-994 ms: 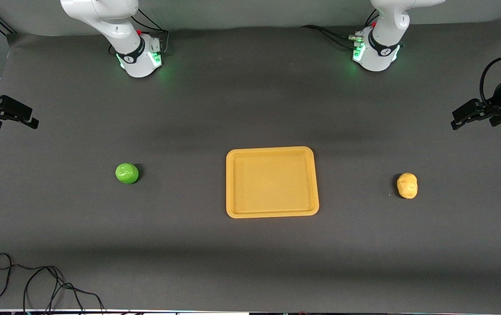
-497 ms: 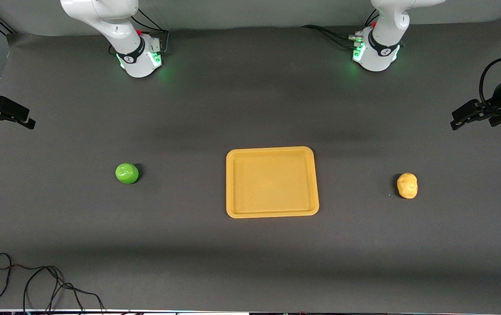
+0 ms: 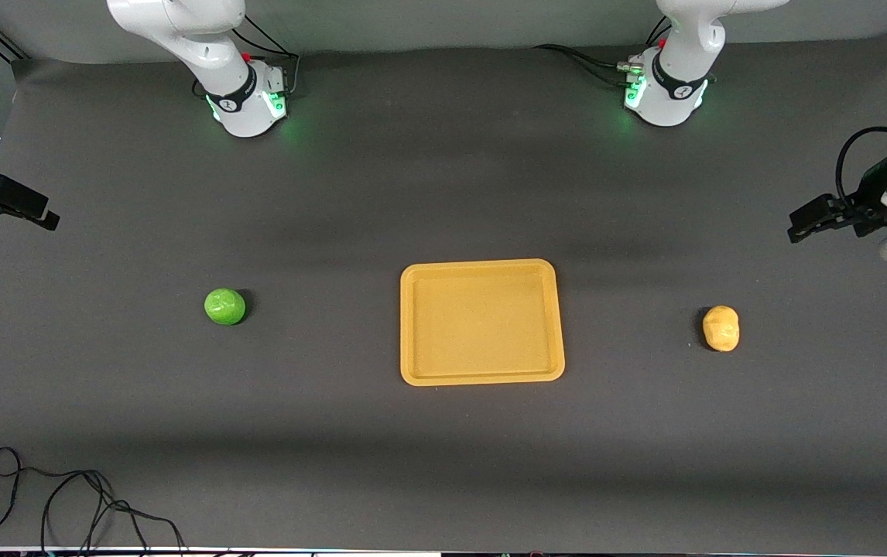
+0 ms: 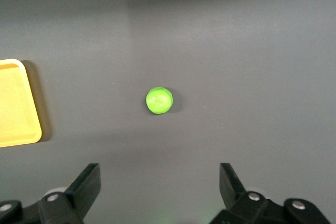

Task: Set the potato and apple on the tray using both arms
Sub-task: 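Lower the left gripper to the potato while the right gripper reaches the apple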

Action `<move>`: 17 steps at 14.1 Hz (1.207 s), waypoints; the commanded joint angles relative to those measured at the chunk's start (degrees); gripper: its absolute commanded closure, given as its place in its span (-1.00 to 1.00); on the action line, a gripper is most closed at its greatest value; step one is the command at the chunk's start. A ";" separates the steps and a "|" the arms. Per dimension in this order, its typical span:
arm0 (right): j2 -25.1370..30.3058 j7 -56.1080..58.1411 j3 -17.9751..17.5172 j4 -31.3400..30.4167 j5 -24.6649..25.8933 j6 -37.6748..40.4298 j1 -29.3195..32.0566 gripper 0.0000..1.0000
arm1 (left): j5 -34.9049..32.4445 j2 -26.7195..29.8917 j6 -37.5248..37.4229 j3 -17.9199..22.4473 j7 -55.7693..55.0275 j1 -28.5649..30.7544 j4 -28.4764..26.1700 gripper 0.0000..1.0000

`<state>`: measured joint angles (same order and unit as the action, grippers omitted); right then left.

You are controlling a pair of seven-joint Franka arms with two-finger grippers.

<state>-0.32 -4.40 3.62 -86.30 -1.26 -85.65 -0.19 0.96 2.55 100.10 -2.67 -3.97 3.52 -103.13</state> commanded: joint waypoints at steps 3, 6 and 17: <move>-0.29 -1.49 -0.45 -0.27 1.69 0.48 -0.07 -1.00 | -0.61 -1.39 4.74 -0.15 -0.51 -0.09 -2.94 -1.00; -0.73 -0.96 -0.54 -0.36 4.59 0.48 -1.65 -1.00 | -0.61 -4.64 9.41 -0.06 -0.60 0.09 -4.53 -1.00; -1.79 -1.23 -0.45 -5.18 1.52 -5.30 -2.00 -1.00 | -3.07 -19.66 30.83 0.12 -0.25 0.53 -10.60 -1.00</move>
<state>-2.53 -4.54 3.06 -88.73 1.13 -87.93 -1.87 -1.06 -13.02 125.67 -2.49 -3.97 3.73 -112.62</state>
